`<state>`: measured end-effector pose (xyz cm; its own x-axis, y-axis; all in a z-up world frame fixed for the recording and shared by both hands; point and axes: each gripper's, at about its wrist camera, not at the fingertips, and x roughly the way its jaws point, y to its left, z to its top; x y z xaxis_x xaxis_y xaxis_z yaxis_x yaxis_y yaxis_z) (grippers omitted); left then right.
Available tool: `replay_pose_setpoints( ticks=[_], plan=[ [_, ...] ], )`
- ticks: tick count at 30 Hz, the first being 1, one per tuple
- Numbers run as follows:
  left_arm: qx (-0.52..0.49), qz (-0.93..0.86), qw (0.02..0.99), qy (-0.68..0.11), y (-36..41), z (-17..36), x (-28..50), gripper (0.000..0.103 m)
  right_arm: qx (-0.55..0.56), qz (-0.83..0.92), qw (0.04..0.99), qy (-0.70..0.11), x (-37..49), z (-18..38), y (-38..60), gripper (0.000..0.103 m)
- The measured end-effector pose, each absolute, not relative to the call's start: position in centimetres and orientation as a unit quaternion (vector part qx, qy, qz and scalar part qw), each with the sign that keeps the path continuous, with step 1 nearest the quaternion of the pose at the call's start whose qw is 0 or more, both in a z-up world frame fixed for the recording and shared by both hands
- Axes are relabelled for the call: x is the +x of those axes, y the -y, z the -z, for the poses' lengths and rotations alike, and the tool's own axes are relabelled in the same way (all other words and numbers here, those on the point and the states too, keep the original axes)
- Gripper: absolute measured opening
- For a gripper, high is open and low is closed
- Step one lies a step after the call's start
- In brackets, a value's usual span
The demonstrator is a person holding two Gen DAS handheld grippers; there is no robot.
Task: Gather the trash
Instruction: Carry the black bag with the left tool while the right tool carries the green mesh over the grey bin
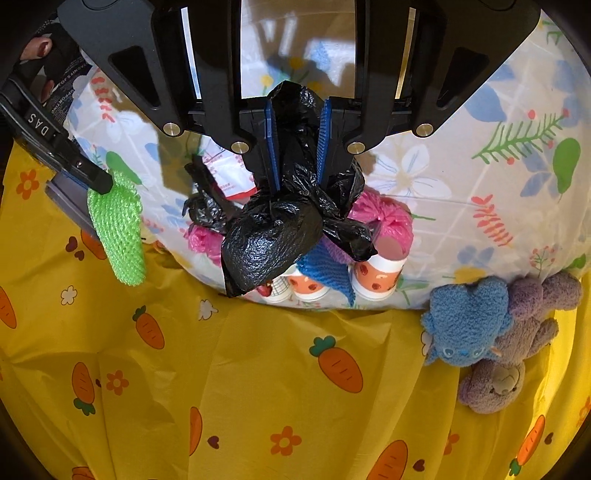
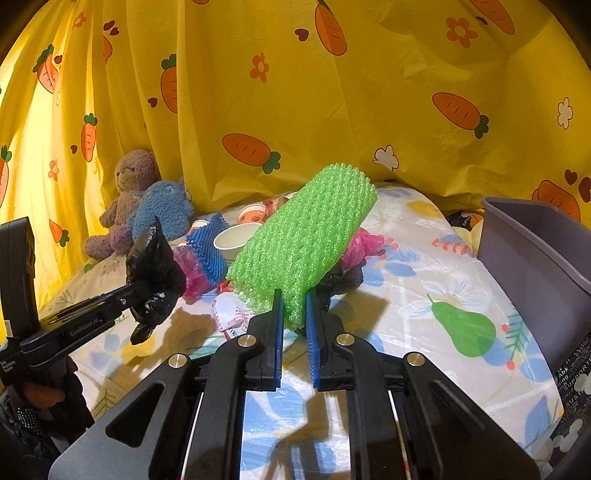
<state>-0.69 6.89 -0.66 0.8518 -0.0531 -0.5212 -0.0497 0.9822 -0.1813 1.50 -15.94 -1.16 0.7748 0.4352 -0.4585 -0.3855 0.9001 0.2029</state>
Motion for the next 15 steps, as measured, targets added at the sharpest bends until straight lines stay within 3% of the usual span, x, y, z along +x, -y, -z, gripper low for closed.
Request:
replay_pose_setpoints(
  ticks=[15],
  plan=[
    [-0.061,0.112,0.965,-0.23,3.7,-4.6,0.4,0.017,0.055,-0.14,0.961,-0.233,0.4,-0.4,22.8,0.012]
  ],
)
